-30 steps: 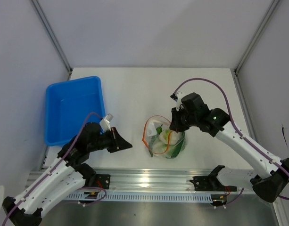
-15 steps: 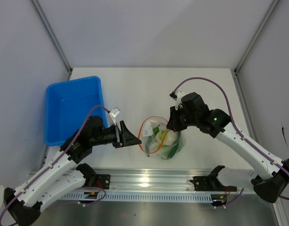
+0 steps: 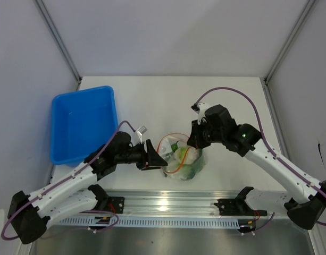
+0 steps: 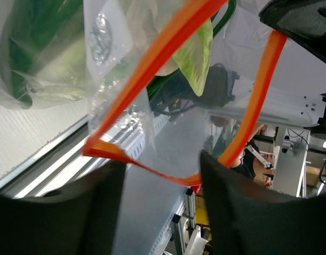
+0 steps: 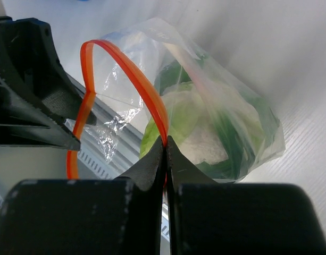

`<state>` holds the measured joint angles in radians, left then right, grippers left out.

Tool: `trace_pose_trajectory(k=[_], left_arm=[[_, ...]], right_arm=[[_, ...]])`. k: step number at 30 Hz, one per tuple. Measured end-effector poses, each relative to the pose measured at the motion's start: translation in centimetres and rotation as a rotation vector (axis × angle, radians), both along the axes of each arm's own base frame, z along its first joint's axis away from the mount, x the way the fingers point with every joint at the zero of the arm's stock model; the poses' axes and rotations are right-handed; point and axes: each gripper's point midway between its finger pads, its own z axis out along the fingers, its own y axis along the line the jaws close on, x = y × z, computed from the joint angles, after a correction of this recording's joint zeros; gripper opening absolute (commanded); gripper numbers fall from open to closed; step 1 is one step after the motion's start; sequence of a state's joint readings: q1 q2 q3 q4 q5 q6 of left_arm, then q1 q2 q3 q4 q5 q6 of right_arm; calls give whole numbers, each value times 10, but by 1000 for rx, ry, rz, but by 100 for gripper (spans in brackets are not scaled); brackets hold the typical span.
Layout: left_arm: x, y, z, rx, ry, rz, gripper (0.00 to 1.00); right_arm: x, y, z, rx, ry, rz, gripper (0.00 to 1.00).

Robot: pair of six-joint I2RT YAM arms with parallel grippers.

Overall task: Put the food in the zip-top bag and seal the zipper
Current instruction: Zip the zipper food storage bag at the center of the board.

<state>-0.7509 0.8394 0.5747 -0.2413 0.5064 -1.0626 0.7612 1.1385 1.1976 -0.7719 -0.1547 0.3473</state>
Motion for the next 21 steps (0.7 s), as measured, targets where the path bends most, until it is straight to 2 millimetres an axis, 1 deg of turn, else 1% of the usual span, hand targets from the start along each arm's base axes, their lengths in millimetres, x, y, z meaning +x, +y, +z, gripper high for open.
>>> trace_pose_trajectory(k=[2, 3, 6, 9, 11, 14, 16, 17, 18, 20, 21], left_arm=[[4, -5, -2, -5, 14, 3, 38], [6, -8, -3, -10, 15, 0, 23], [7, -17, -7, -16, 35, -43, 1], [6, -24, -8, -28, 52, -82, 1], [5, -25, -3, -43, 46, -97, 0], [7, -24, 16, -71, 9, -98, 1], [10, -19, 33, -95, -38, -83, 1], [11, -16, 42, -108, -63, -75, 0], [12, -13, 49, -115, -82, -69, 1], [14, -10, 63, -130, -117, -60, 1], [15, -9, 68, -132, -129, -61, 1]], right_arm=[[-1, 1, 0, 1, -1, 3, 0], [-1, 1, 1, 2, -2, 4, 0], [-1, 1, 3, 6, -11, 8, 0], [-1, 0, 5, 10, -24, 13, 1], [0, -1, 7, 10, -33, 16, 2], [4, -2, 9, 22, -43, 19, 3], [10, -5, 11, 34, -50, 13, 9], [13, -6, 11, 41, -54, 11, 24], [16, -7, 12, 48, -55, 7, 36], [22, -8, 17, 67, -74, 13, 54], [25, -8, 19, 77, -87, 20, 58]])
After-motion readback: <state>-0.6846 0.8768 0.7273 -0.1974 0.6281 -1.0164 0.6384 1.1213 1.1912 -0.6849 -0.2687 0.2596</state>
